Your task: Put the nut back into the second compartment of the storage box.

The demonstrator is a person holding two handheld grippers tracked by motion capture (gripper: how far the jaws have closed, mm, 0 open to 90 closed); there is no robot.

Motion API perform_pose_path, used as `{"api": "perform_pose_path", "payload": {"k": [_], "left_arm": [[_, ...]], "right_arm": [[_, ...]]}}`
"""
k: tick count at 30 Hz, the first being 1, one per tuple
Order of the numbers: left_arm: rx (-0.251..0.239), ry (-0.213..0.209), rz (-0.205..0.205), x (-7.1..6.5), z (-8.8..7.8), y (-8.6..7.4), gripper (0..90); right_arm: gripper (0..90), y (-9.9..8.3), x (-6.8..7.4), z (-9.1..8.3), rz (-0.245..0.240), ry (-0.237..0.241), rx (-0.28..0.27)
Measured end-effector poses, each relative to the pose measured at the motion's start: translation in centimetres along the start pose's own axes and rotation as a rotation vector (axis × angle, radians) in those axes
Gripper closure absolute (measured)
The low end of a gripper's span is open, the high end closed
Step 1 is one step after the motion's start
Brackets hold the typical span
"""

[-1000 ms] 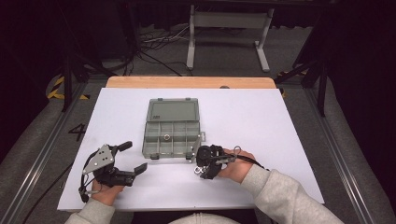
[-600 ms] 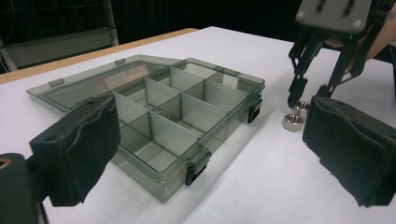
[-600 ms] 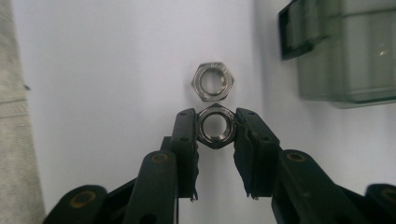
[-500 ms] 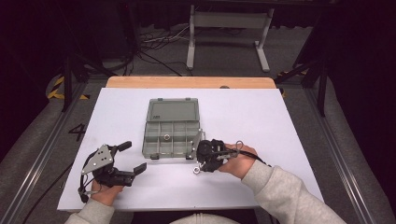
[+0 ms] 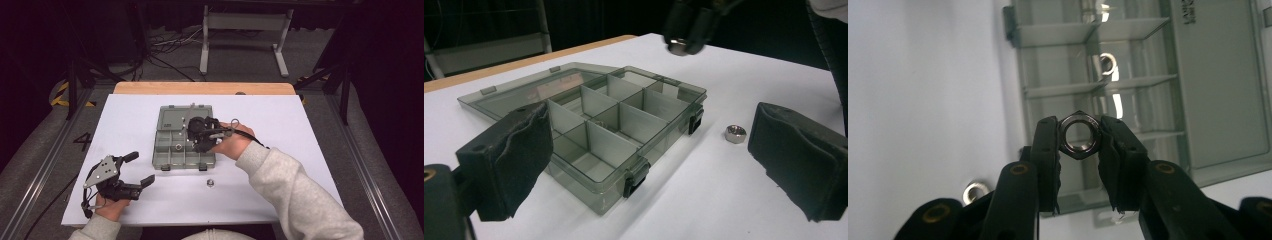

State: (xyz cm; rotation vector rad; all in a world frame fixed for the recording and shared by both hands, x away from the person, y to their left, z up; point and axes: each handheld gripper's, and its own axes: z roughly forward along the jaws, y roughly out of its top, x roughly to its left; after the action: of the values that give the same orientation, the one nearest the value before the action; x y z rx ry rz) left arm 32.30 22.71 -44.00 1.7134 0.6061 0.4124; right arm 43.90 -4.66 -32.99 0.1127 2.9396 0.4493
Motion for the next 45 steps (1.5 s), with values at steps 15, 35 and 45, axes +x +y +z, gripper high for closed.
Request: {"api": "perform_pose_path", "payload": {"k": [15, 35, 45], "left_arm": [[0.012, -0.005, -0.001, 0.2, 0.0, -0.1, 5.1], [0.015, -0.006, -0.002, 0.3, 0.1, -0.2, 5.2], [0.018, -0.006, 0.001, 0.3, 0.1, -0.2, 5.2]], "right_arm": [[70.1, 3.0, -4.4, 5.0, 0.044, -0.001, 0.038], [63.2, 3.4, -5.5, 7.7, 0.094, 0.01, 0.006], [45.6, 2.3, -3.8, 3.7, 0.089, -0.007, -0.063]]}}
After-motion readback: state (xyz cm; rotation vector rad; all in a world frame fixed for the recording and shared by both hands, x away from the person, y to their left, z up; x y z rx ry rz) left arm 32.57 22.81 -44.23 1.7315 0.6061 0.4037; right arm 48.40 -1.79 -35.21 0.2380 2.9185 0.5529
